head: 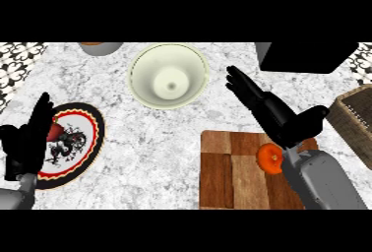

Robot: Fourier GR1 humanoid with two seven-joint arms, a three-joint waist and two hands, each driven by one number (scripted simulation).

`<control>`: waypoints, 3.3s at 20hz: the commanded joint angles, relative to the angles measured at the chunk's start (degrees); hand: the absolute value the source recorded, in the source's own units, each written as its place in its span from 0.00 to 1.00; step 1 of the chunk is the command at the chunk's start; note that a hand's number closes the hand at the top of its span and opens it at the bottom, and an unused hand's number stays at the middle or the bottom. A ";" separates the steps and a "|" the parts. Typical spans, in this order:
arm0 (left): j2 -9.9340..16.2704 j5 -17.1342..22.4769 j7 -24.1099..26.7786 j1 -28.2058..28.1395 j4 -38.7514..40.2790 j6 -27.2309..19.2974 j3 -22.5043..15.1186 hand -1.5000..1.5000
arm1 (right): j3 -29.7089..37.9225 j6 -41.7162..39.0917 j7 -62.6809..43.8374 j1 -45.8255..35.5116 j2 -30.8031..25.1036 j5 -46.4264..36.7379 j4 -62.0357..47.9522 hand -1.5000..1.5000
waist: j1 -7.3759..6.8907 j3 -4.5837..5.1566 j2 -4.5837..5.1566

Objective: Pick the squash from the cutting board and place it in the basket

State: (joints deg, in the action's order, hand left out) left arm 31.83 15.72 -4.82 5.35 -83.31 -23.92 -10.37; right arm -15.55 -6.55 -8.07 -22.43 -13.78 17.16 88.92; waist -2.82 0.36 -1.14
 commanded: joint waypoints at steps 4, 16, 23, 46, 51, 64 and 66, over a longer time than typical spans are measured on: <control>-4.99 3.34 -3.09 -6.04 3.14 3.78 -3.55 0.50 | 11.40 8.36 5.99 -3.74 1.24 -0.43 -2.06 1.00 | 2.79 -0.34 1.46; -4.72 6.01 -4.61 -11.28 6.07 11.70 -5.03 0.50 | -6.23 29.97 -2.73 -3.43 8.25 -33.73 -6.04 0.00 | 2.93 -0.13 0.65; -6.00 5.60 -5.58 -12.05 5.75 9.82 -5.35 0.50 | -6.34 19.85 -24.68 -9.64 -10.02 -49.06 -3.58 0.00 | 5.98 0.24 -0.53; -7.36 5.04 -6.21 -12.26 3.58 10.49 -4.36 0.50 | 2.82 -27.53 -64.62 -16.75 -36.59 -3.79 22.92 0.00 | 4.66 -0.20 0.52; -6.13 3.74 -7.16 -13.58 1.73 11.21 -4.43 0.50 | 0.40 -20.68 -67.41 -14.23 -36.09 -4.46 27.43 0.00 | 3.06 -0.25 0.87; -8.69 1.00 -7.52 -13.48 1.29 11.56 -4.04 0.50 | -6.98 -13.93 -58.40 -4.39 -25.53 -24.27 24.33 0.00 | 2.44 -0.35 1.11; -9.05 1.99 -6.74 -12.04 3.71 13.61 -3.45 0.50 | -9.61 -14.97 -55.44 -3.24 -25.85 -27.69 21.37 0.00 | 2.44 -0.33 1.25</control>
State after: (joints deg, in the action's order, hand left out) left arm 23.85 17.53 -10.10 -6.10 -81.86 -11.14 -13.21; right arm -21.37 -21.62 -59.74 -27.01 -41.74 -5.18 112.85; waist -0.25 -0.40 -0.31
